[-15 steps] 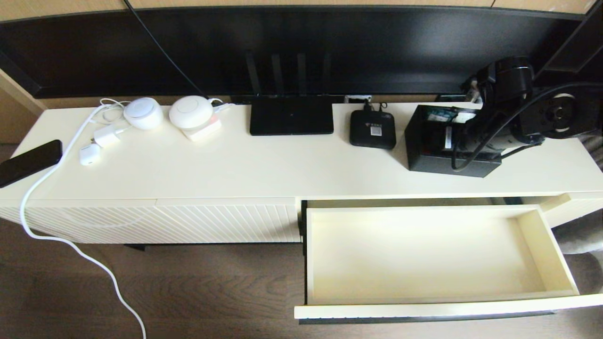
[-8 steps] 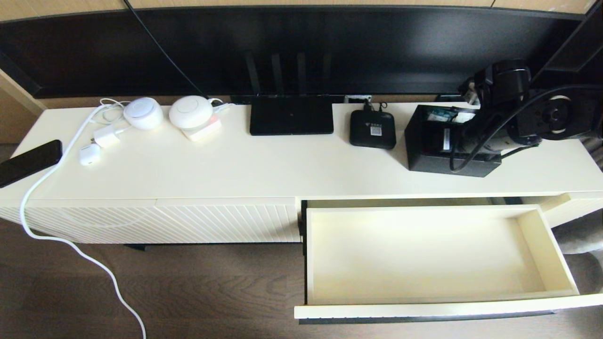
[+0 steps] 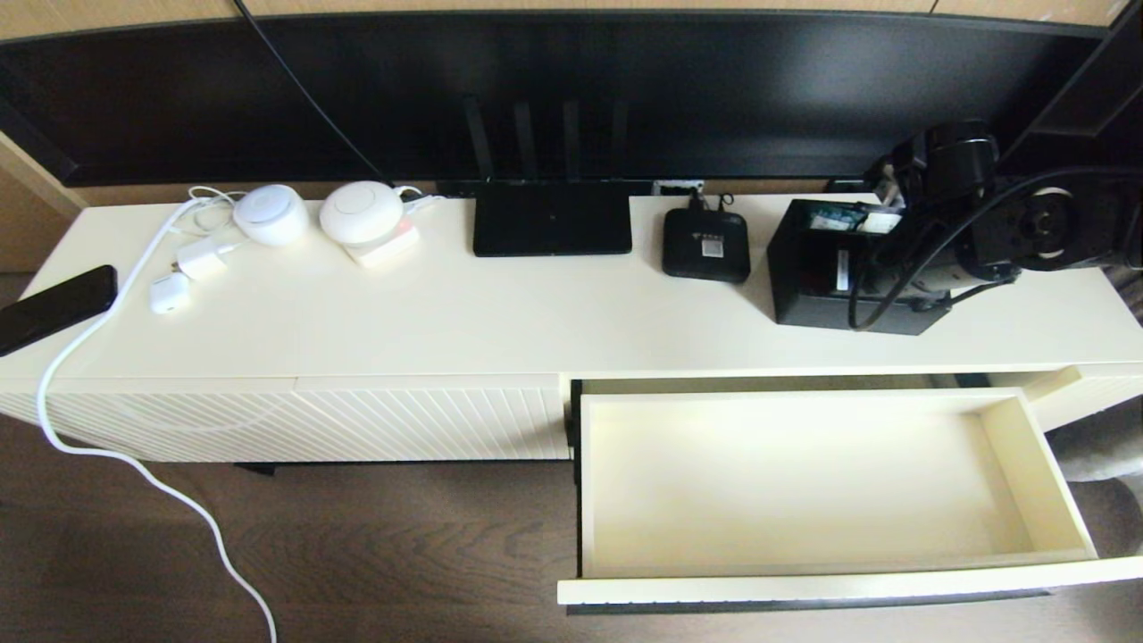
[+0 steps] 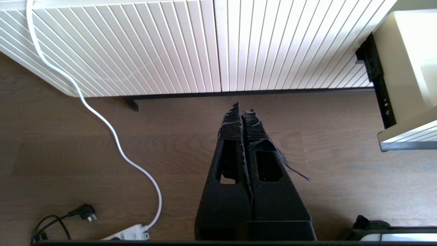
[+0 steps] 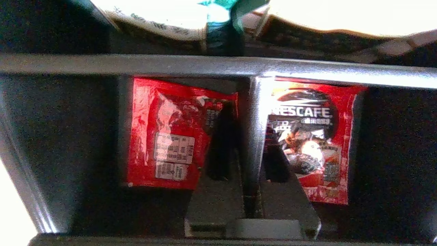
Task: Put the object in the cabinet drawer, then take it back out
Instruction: Put the storage box in the drawer
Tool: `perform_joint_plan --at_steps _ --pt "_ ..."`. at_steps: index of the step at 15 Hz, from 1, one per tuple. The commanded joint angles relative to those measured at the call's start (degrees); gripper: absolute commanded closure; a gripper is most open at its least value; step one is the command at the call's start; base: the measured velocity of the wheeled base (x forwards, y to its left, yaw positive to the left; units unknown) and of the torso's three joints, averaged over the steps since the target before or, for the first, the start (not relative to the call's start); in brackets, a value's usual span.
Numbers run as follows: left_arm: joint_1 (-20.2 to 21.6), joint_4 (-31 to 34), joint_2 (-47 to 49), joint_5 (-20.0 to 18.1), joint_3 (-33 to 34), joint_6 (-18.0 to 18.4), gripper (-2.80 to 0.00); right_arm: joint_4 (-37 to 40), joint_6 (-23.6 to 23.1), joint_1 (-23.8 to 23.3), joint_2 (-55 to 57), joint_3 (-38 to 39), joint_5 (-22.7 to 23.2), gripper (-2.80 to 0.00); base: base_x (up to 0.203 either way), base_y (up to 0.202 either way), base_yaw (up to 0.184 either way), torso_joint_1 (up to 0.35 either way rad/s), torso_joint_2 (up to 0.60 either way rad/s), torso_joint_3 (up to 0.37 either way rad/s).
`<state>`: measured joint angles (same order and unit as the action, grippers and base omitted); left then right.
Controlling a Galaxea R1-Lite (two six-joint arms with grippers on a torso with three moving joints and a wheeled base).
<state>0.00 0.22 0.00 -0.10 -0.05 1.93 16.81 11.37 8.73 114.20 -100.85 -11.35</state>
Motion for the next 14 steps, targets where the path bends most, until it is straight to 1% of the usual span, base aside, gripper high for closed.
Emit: perform_joint_plan --at_steps 1,5,9,14 --pt "0.0 0.04 0.08 0.01 -0.04 0.01 0.0 0.06 0.08 0.06 -0.01 0.03 -0.07 0.0 0.0 0.0 0.0 0.0 0.0 0.0" --pt "0.0 -0.01 0.09 0.01 -0.04 0.01 0.0 0.09 0.38 0.04 -0.14 0.23 -0.07 0.0 0.0 0.0 0.0 0.0 0.0 0.0" --pt "0.0 -0.04 0.09 0.01 0.05 0.01 0.0 0.24 0.38 0.07 -4.49 2.38 0.01 0.0 0.0 0.0 0.0 0.0 0.0 0.0" --pt "0.0 0.04 0.09 0.01 -0.04 0.01 0.0 0.25 -0.02 1.01 -14.81 11.18 0.27 0.0 0.0 0.0 0.0 0.0 0.0 0.0"
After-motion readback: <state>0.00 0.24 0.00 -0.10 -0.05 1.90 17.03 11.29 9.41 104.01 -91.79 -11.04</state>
